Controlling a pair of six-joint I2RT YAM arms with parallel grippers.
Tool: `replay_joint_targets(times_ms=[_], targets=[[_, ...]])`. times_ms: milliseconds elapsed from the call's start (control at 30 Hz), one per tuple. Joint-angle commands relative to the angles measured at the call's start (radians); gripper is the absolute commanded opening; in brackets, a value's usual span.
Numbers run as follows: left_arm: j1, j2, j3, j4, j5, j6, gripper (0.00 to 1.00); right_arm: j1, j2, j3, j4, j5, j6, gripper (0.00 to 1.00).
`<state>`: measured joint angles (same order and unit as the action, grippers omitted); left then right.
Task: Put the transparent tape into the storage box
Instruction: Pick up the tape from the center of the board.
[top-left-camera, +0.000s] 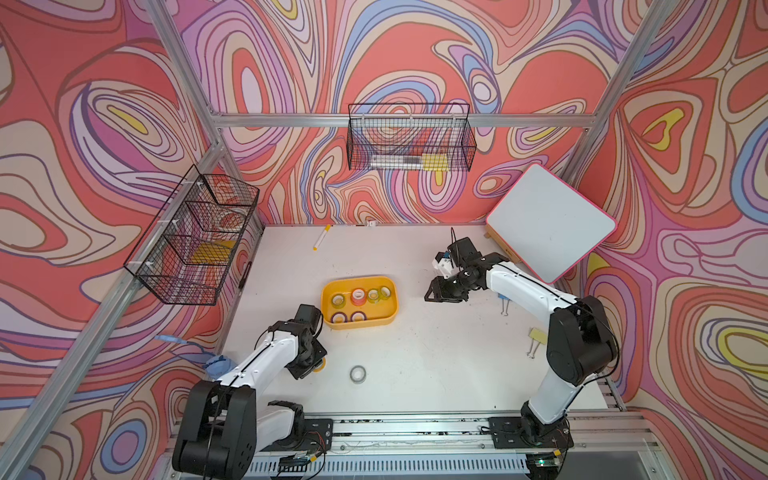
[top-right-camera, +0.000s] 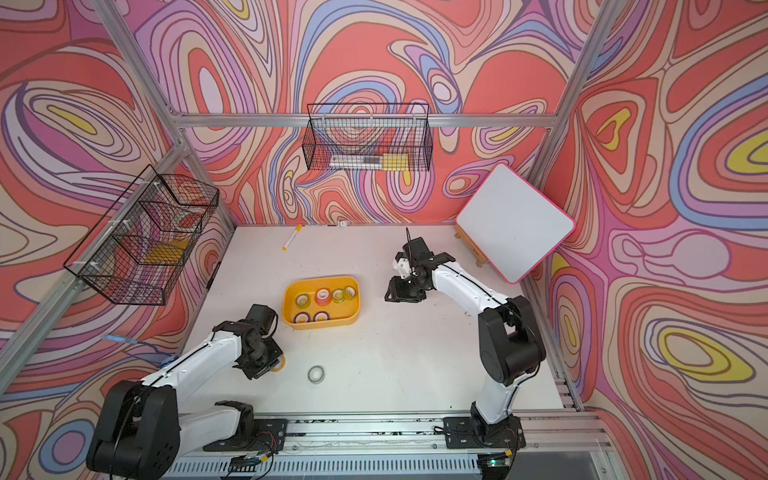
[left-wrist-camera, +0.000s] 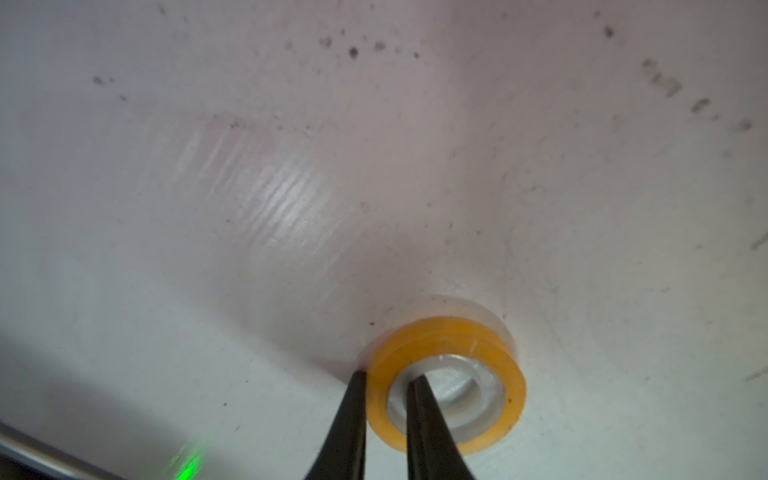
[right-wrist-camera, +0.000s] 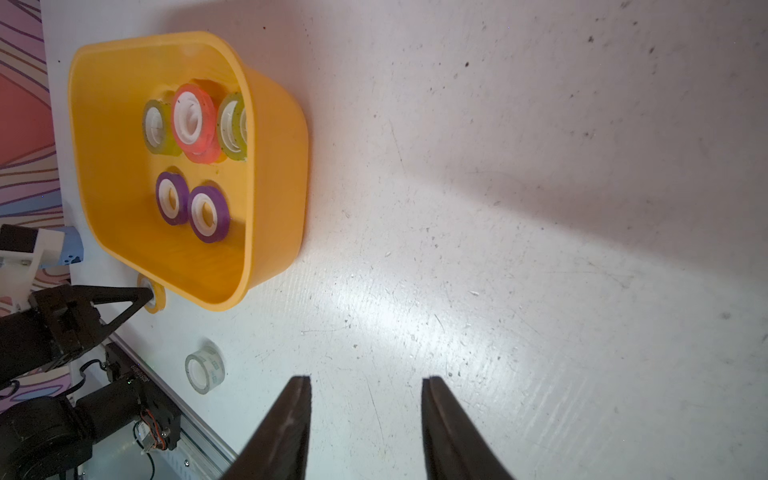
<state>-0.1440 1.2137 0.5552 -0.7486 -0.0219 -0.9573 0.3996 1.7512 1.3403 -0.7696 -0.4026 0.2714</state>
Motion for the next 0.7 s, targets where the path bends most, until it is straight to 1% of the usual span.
replay_joint_targets(times_ms=[0,233,433,533,667], targets=[[0.001,0.004,0.002,-0.028,-0.019,0.034,0.12,-0.005,-0.035,0.007,-0.008,-0.004,0.003,0.45],[-0.046,-0.098,0.066,-0.147,-0.023,0.014,0.14,-0.007,-0.031,-0.001,0.006,-0.004,0.016,0.44],[-0.088,-0.126,0.160,-0.211,-0.019,0.002,0.14,-0.005,-0.007,0.011,0.013,-0.010,0.025,0.44],[-0.108,-0.111,0.231,-0.224,-0.033,0.003,0.14,-0.005,0.001,0.016,0.021,-0.017,0.029,0.44],[-0.139,-0.020,0.369,-0.236,-0.040,0.035,0.14,-0.005,0.011,0.020,0.025,-0.029,0.029,0.44]])
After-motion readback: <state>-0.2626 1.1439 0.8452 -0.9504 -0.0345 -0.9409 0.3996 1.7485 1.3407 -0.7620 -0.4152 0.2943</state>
